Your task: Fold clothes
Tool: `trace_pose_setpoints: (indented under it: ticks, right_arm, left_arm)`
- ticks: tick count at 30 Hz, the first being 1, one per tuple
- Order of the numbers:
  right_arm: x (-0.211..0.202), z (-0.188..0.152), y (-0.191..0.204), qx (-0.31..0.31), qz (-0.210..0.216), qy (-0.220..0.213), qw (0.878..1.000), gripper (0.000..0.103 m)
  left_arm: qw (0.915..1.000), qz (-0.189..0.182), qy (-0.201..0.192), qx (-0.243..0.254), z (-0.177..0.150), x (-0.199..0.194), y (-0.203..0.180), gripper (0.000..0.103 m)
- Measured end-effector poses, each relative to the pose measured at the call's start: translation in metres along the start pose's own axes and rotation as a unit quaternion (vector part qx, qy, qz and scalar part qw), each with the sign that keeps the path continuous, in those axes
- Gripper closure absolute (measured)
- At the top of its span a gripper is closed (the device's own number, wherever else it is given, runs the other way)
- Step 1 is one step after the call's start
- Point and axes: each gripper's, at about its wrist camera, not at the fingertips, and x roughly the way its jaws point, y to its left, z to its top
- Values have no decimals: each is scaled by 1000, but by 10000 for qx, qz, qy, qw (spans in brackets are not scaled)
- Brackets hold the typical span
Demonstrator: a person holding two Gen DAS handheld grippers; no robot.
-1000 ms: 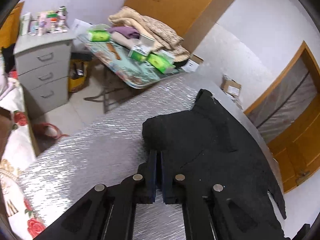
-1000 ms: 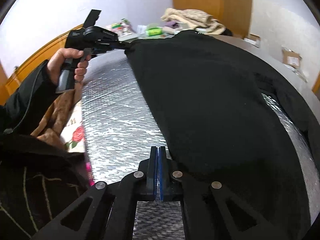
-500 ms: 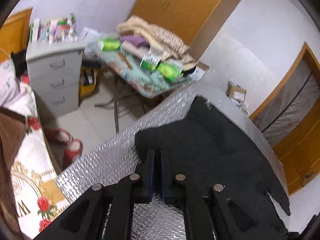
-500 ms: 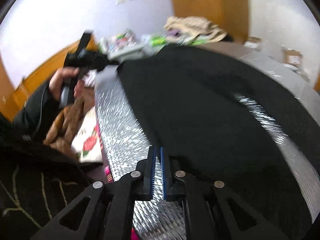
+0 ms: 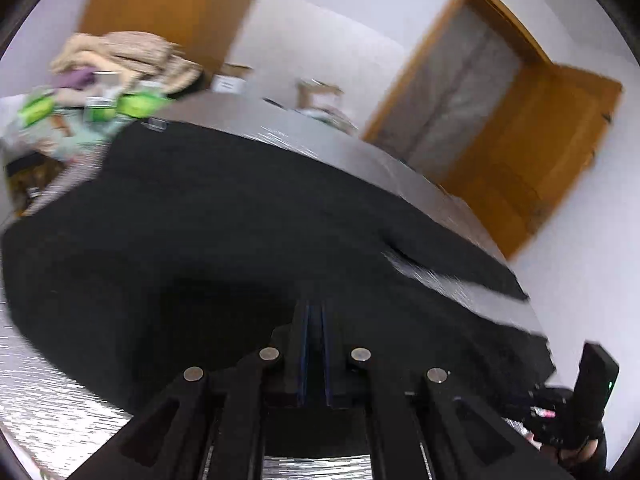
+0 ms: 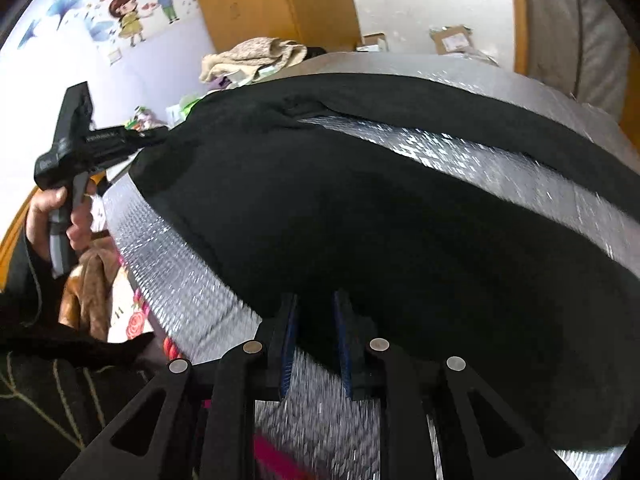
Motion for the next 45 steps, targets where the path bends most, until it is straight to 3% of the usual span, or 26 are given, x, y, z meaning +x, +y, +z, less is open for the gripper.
trace_pose_setpoints:
  ticks: [6, 11, 13, 15, 18, 22, 28, 32, 38, 45]
  right_arm:
    - [-14, 7, -9, 79, -159, 10, 9998, 84]
    - [-31, 37, -39, 638, -82, -741, 9952, 83]
    - [-30, 49, -50, 734, -108, -796, 9941, 83]
    - [-28, 59, -56, 686, -152, -802, 9943, 82]
    - [-21, 75, -72, 779, -198, -853, 9931, 81]
    - [-20, 83, -95, 914, -308, -792, 9922, 80]
    - [-28, 111, -122, 833, -660, -888, 9904, 79]
    - [-21, 135, -149, 864, -993, -802, 9880, 79]
    - [10, 148, -184, 906, -1285, -309, 9871, 78]
    - [45, 143, -219, 1115, -1415, 120, 9836, 78]
  left_arm:
    - [9994, -180, 246, 186, 1, 27, -26, 98]
    - [9994, -45, 44, 328, 21, 35, -42, 98]
    - [9992, -5, 68, 395, 24, 41, -48, 98]
    - [9987, 50, 200, 472, 24, 53, -52, 98]
    - [9949, 193, 875, 456, 14, 86, -53, 98]
    - [9952, 83, 849, 485, 11, 84, -59, 98]
    - [9976, 33, 526, 443, 31, 80, -70, 98]
    - [9969, 111, 423, 648, 47, 86, -86, 98]
    - [9957, 338, 260, 825, 66, 105, -99, 98]
    - [9935, 555, 623, 776, 68, 147, -91, 98]
